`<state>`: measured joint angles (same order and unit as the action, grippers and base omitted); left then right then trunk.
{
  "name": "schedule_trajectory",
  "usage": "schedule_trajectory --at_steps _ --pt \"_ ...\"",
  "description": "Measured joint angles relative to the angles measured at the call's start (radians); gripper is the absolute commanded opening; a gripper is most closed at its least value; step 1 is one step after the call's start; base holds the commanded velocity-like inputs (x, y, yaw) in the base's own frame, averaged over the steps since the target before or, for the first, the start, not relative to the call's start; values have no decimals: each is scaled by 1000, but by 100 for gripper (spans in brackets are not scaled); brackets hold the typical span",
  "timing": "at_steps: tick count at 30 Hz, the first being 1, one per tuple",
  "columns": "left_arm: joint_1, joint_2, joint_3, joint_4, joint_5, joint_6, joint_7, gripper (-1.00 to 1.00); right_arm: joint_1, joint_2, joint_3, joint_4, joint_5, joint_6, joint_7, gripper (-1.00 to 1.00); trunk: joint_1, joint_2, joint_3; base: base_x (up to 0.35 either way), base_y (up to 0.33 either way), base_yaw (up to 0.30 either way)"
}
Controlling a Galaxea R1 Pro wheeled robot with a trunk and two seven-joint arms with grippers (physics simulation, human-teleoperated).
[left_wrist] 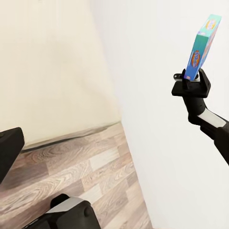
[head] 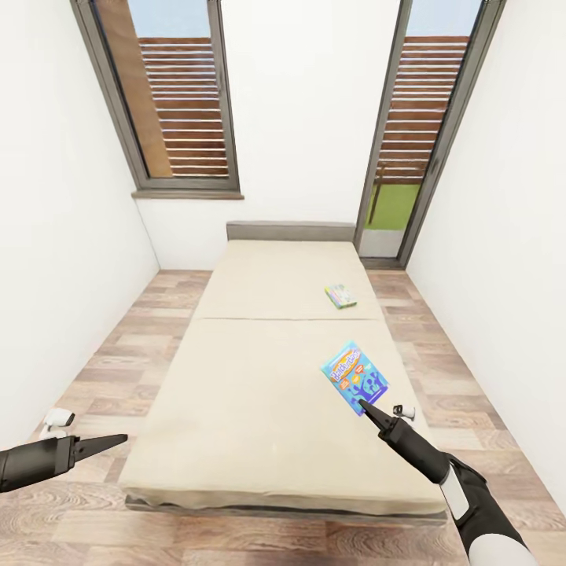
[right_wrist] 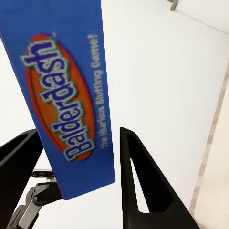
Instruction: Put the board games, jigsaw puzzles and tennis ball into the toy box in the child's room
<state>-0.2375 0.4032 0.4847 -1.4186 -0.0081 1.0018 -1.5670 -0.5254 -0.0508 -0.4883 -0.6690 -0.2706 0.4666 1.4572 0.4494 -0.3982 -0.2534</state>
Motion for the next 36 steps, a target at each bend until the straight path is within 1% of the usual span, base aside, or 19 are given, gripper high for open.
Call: schedule_trajectory --at_steps 36 --pt "0 0 0 0 0 0 0 100 0 4 1 0 0 0 0 -100 0 0 59 0 0 0"
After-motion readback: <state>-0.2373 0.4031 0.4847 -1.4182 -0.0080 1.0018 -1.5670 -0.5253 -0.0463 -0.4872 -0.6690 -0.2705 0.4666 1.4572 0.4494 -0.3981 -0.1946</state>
